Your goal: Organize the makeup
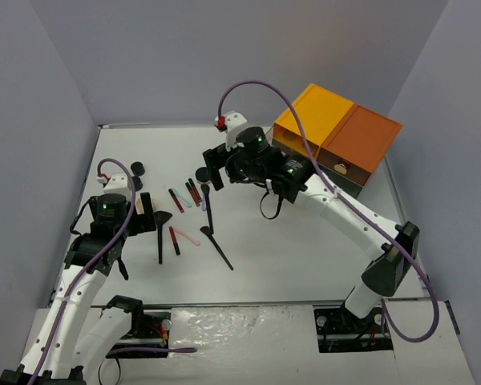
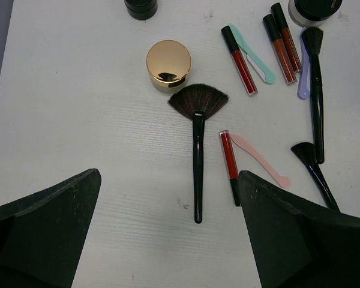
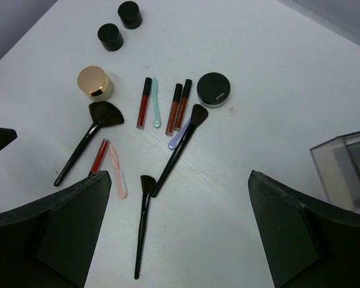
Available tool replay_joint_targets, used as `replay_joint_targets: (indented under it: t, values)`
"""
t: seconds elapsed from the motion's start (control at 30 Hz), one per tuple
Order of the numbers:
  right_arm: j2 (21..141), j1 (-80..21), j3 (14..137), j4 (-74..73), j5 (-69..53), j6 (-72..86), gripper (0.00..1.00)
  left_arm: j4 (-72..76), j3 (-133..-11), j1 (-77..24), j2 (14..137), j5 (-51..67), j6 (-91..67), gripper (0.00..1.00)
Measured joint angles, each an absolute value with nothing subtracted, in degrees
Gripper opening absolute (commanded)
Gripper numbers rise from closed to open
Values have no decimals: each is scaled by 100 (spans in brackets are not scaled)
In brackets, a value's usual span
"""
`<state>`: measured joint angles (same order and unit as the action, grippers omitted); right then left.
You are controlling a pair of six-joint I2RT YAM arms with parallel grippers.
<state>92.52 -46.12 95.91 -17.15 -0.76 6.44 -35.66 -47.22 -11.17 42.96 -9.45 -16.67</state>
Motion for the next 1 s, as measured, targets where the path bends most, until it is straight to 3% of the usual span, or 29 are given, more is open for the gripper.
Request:
replay_joint_targets:
  t: [0.2, 0.37, 0.7, 1.0]
  values:
    - [9988, -5101, 9040, -1175, 369, 1220, 67, -3568, -4722, -1116, 4245, -1070, -1667, 97]
    - [10886, -5292, 8945, -806, 549, 1586, 53, -3570, -4722, -1112, 4168, -1271, -1671, 97]
    - [12126, -5411, 9173, -293, 595, 1968, 34, -3573, -4722, -1082, 4160, -1468, -1671, 97]
    - [12382, -5433, 9081, 172, -198, 1553, 33, -3571, -4722, -1039, 4156, -1510, -1671, 97]
